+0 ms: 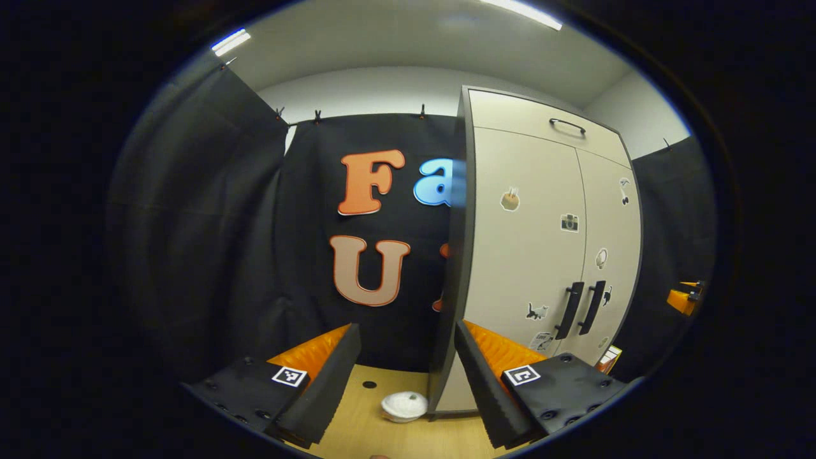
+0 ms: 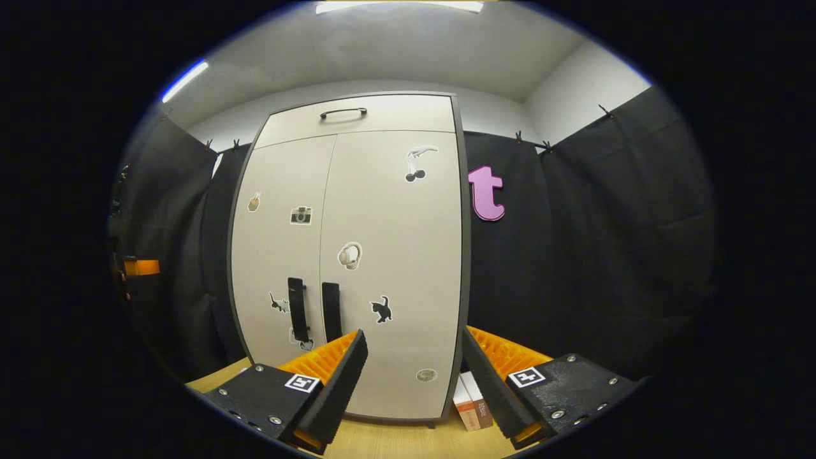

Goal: Grab one shoe with the right hand and put it into the shoe cabinet, grab the other shoe with the left hand and put it into the shoe cabinet; then close the right door with the right hand and the left door with the left hand.

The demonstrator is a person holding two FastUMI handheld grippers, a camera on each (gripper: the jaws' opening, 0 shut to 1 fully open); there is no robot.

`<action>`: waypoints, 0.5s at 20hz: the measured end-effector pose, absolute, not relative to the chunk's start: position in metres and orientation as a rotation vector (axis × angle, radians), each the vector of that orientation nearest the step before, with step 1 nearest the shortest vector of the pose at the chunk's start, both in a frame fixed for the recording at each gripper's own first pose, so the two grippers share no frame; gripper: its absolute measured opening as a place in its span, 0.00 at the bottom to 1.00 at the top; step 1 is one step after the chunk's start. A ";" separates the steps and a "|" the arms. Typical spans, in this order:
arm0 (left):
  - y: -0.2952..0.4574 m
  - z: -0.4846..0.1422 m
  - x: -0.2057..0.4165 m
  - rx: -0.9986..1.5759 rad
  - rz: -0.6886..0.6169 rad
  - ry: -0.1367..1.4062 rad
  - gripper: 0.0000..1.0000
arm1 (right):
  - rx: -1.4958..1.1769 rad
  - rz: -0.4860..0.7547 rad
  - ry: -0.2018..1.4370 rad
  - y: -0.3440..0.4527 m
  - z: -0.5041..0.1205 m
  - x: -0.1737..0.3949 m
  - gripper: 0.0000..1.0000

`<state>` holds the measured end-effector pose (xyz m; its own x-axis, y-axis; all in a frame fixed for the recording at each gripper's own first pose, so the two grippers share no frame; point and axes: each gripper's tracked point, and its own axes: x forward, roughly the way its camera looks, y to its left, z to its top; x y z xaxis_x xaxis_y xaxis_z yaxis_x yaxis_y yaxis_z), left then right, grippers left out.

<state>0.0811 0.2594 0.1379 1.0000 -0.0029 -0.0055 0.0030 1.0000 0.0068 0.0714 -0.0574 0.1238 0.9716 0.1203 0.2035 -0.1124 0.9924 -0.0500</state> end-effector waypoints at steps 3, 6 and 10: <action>0.292 0.154 0.067 -0.012 0.044 -0.024 0.96 | -0.061 0.108 -0.218 -0.053 0.131 0.063 0.92; 0.315 0.157 0.058 -0.016 0.067 -0.034 0.96 | -0.065 0.097 -0.219 -0.049 0.131 0.059 0.92; 0.322 0.153 0.054 -0.022 0.053 -0.028 0.94 | -0.065 0.089 -0.206 -0.040 0.123 0.056 0.92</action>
